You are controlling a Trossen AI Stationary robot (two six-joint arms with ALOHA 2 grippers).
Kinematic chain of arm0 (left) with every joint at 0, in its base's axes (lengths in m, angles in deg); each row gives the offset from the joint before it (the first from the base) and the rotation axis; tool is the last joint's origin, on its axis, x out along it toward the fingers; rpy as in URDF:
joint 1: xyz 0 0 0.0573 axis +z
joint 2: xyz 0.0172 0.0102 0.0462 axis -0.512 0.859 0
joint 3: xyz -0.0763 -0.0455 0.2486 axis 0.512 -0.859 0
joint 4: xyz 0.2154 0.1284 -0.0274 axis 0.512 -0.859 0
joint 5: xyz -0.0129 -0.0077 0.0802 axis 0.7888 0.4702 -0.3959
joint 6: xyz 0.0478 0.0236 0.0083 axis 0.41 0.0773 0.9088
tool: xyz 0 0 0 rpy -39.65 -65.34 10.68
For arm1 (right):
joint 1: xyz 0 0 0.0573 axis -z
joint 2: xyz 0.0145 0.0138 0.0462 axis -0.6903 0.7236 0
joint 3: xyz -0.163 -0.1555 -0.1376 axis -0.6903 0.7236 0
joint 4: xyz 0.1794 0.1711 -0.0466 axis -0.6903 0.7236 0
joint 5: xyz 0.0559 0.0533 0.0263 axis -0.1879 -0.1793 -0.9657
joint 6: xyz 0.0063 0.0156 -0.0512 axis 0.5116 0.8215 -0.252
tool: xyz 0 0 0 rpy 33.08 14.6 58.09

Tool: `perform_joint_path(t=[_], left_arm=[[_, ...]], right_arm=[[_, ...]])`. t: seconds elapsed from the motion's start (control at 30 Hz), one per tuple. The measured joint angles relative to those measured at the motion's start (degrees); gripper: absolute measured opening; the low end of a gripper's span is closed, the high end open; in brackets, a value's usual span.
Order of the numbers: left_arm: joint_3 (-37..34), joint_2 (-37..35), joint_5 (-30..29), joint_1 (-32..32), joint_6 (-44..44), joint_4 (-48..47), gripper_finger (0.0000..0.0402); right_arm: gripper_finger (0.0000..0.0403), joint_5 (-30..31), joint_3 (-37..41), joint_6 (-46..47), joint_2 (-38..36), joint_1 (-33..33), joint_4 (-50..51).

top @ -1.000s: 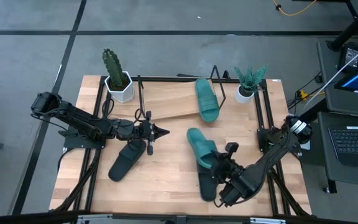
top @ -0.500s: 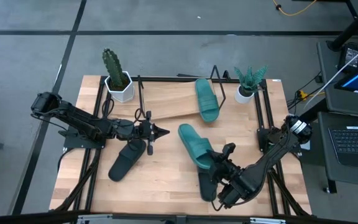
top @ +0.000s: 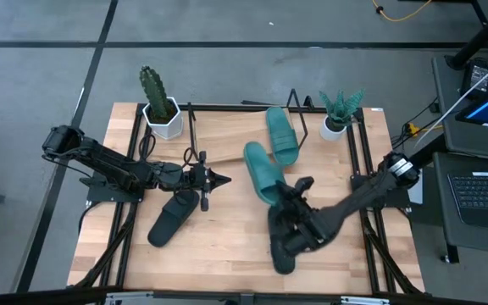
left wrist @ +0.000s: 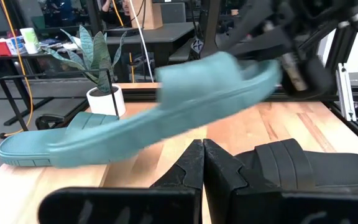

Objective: Pick and place slides into the shelf
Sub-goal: Put the green slide on the shelf

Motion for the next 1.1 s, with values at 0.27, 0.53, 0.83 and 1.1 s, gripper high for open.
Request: perform_joint_path(t=[0.27,0.53,0.83,1.1], left_arm=[[0.0,0.0,0.0,0.0,0.5,0.0,0.0],[0.0,0.0,0.0,0.0,0.6,0.0,0.0],[0.0,0.0,0.0,0.0,2.6,-0.3,0.0],[0.0,0.0,0.0,0.0,3.6,-0.3,0.0]], right_arm=[[0.0006,3.8,0.0,-7.7,0.0,6.7,-3.9],[0.0006,4.3,1.1,-20.4,0.2,12.4,-15.2],[0.0006,0.5,7.2,-38.3,0.8,17.2,-34.9],[0.0006,-3.8,9.2,-48.5,0.8,21.4,-43.1]])
